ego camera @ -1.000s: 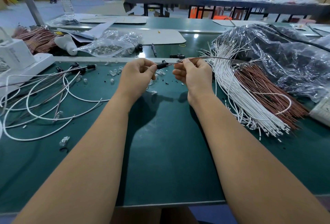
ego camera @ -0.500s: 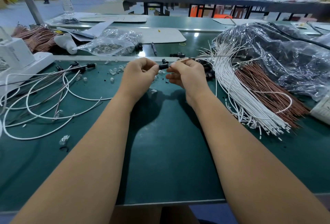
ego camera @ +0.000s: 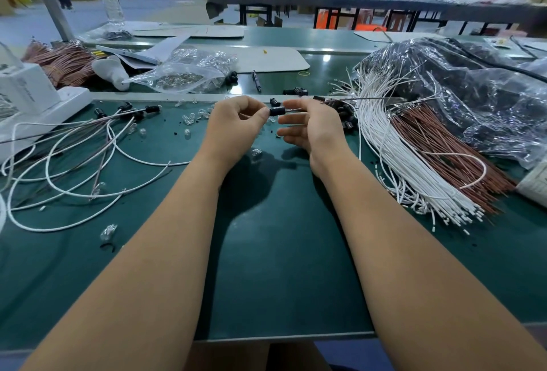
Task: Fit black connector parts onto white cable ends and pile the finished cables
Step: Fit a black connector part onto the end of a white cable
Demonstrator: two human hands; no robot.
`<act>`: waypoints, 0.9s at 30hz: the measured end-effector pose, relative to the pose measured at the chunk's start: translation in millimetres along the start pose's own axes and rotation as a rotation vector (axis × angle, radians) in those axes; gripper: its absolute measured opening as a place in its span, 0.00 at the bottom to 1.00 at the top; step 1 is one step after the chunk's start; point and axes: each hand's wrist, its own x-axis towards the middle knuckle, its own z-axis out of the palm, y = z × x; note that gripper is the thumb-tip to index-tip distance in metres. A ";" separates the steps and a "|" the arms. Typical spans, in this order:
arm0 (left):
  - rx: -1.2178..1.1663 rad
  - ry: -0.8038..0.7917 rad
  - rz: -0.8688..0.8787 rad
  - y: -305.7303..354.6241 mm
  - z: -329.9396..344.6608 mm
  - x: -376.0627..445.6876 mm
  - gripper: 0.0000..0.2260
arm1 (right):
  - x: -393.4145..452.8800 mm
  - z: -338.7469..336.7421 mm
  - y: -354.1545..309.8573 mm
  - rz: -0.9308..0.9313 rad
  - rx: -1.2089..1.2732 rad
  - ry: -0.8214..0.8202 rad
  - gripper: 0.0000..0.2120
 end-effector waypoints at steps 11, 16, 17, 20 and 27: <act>0.045 -0.076 0.033 2.4 2.8 -0.3 0.02 | -1.8 5.1 3.2 -0.043 -0.042 -0.077 0.13; 0.066 -0.022 0.028 3.6 -6.5 3.0 0.02 | -0.7 5.7 4.2 -0.096 0.059 -0.031 0.07; 0.073 -0.004 0.024 3.4 -10.5 4.0 0.03 | 0.4 4.9 4.2 -0.096 0.100 0.001 0.07; 0.098 0.041 0.006 1.6 -22.2 5.9 0.05 | 3.1 0.8 3.3 -0.078 0.182 0.043 0.08; 0.071 -0.060 0.012 5.4 -16.8 4.3 0.06 | -3.8 9.5 6.3 -0.087 0.042 -0.194 0.01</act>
